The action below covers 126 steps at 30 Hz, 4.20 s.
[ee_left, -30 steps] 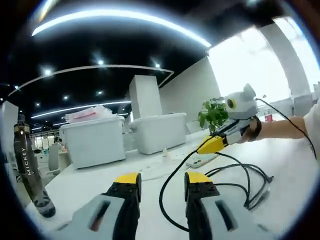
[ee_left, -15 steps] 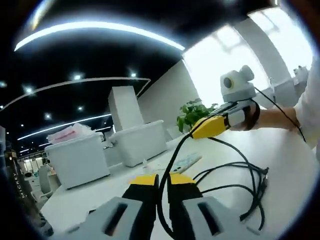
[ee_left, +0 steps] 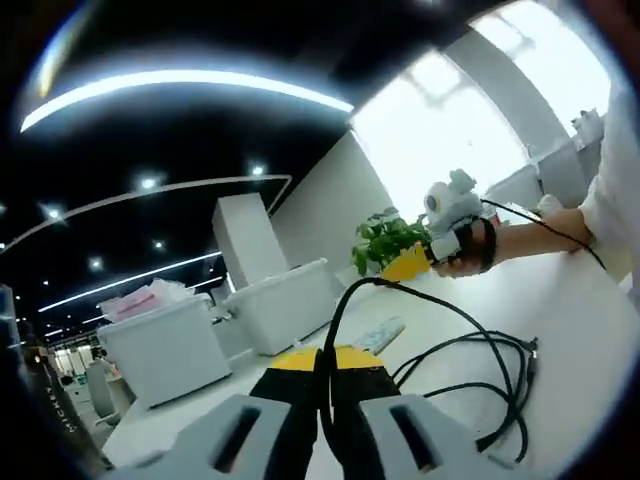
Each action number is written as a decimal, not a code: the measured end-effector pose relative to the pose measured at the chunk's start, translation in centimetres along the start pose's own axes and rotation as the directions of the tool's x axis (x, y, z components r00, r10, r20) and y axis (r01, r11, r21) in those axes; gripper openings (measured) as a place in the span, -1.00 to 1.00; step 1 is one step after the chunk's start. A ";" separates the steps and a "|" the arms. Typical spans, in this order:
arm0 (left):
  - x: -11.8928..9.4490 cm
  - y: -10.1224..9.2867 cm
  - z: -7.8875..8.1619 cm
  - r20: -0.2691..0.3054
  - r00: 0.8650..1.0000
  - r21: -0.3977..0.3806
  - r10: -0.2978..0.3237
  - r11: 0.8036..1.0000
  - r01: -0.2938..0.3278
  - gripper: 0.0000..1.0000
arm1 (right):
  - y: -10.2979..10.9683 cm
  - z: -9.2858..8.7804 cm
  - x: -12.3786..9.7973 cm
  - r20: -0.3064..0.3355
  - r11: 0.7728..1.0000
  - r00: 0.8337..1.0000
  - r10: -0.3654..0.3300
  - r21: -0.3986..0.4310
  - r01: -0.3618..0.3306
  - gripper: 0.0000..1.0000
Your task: Coil the Type-C to USB data cable on the desktop and secure it with Velcro straps.
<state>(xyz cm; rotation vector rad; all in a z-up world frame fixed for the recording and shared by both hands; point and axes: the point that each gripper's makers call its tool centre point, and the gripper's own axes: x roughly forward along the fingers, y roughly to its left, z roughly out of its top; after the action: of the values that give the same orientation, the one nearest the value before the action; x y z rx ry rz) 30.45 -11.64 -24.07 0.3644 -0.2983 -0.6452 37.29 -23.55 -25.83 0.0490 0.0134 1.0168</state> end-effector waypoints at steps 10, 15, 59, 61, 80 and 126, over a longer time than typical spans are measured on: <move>-0.8 -0.1 2.7 0.092 0.996 0.068 -0.013 0.998 0.007 -0.91 | 4.8 -9.9 4.2 -0.308 0.982 0.934 0.180 0.102 -0.156 -0.60; -1.0 -0.3 3.7 0.123 0.992 0.092 -0.024 0.996 0.012 -0.91 | 6.3 -10.9 4.6 -0.349 0.972 0.911 0.220 0.159 -0.174 -0.63; 0.4 -0.4 1.1 0.085 0.996 -0.028 0.035 0.999 -0.033 -0.87 | 5.8 2.2 1.8 0.058 0.993 0.998 0.000 -0.118 0.007 -0.98; 0.5 -0.6 1.0 0.084 0.996 -0.050 0.027 0.999 -0.022 -0.86 | 6.5 2.2 1.7 0.066 0.994 0.997 0.040 -0.101 -0.034 -0.98; -0.4 0.3 1.4 0.060 0.997 -0.024 0.051 0.998 -0.049 -0.92 | 3.9 3.8 -0.4 0.159 0.991 0.984 0.080 0.094 -0.096 -0.76; -1.3 -0.4 5.2 0.173 0.985 0.006 0.014 1.000 -0.016 -0.92 | 0.2 -6.5 1.8 -0.223 0.948 0.966 -0.128 -0.314 0.053 -0.98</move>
<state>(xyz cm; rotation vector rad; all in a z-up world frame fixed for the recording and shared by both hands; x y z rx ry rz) 27.26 -12.38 -19.79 0.3133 -0.4692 -0.6624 37.79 -21.70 -32.33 -0.3572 0.0787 0.9171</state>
